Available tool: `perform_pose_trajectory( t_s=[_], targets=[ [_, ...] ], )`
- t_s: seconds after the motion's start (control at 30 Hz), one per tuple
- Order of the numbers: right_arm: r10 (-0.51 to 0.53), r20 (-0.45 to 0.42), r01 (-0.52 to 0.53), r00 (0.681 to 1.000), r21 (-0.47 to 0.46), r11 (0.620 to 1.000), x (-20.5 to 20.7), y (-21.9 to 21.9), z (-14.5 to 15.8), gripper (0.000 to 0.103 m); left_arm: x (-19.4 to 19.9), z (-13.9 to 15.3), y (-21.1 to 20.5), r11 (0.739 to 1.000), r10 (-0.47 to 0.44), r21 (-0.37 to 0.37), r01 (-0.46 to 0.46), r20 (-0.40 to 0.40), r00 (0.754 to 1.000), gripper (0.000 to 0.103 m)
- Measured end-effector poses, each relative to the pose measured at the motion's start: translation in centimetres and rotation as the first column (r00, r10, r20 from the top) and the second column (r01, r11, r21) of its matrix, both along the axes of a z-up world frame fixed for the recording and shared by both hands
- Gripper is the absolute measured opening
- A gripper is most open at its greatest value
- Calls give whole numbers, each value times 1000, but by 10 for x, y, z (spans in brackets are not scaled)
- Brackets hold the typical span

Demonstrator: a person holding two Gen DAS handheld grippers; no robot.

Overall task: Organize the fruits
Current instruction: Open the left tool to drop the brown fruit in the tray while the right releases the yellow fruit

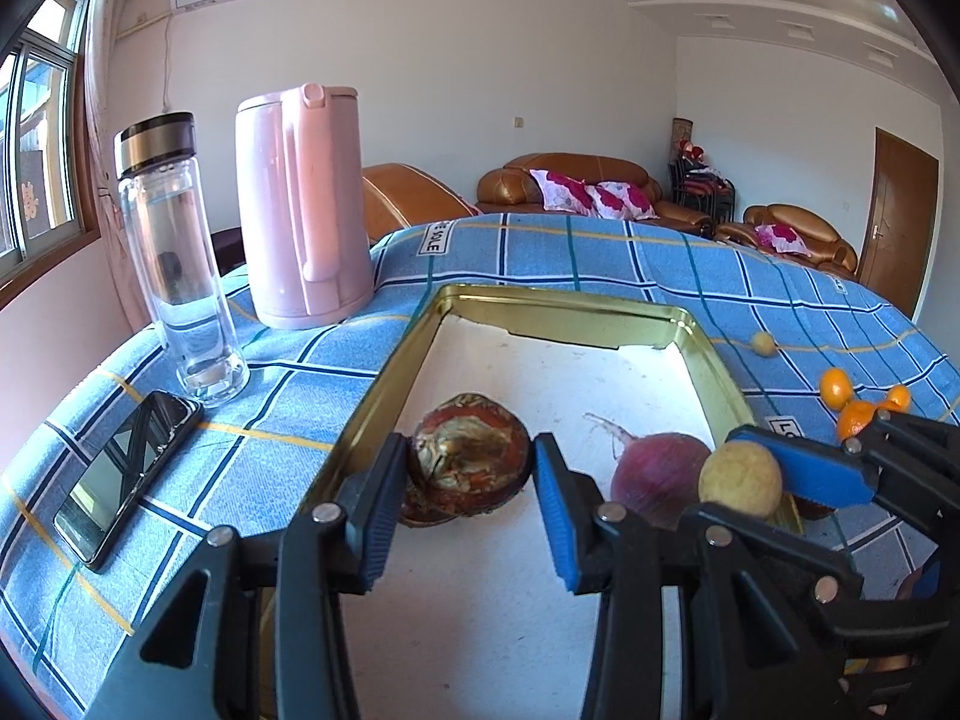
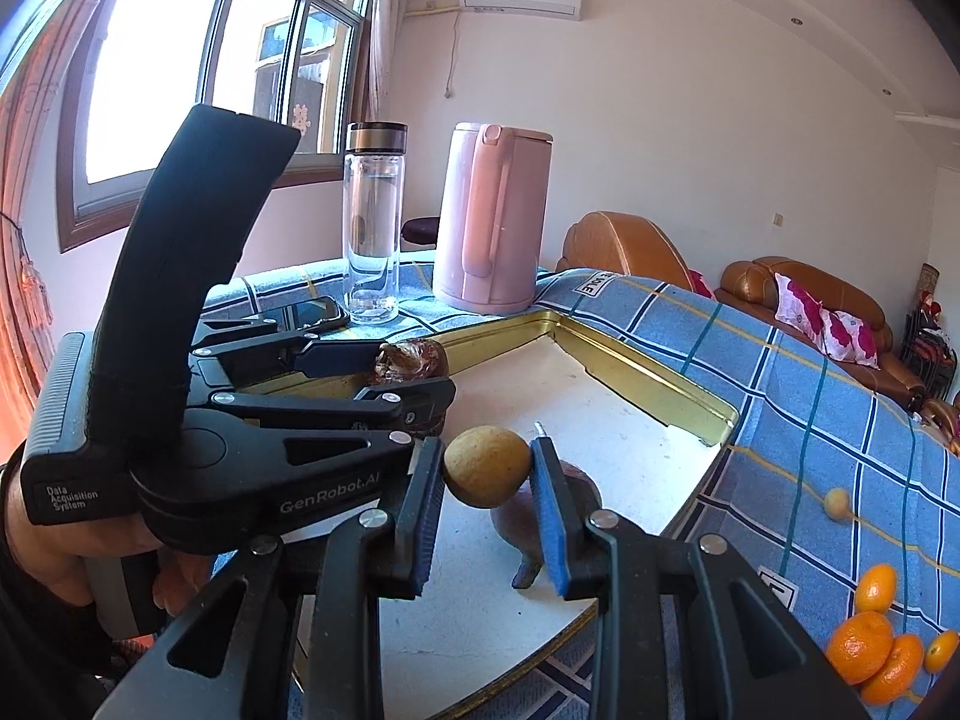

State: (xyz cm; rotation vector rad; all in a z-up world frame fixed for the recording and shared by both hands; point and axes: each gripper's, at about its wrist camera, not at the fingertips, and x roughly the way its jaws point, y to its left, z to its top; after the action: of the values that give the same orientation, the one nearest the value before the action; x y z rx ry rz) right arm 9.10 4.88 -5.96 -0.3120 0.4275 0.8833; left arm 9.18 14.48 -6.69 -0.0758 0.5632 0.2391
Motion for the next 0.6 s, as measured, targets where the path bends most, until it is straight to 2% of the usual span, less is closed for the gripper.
perform_pose_trajectory(
  t_s=[0.6],
  targets=[
    [3, -71, -8, 997, -64, 998, 9, 11, -9, 31, 2, -3, 0, 1000, -6, 21, 6, -20, 1000, 44]
  ],
)
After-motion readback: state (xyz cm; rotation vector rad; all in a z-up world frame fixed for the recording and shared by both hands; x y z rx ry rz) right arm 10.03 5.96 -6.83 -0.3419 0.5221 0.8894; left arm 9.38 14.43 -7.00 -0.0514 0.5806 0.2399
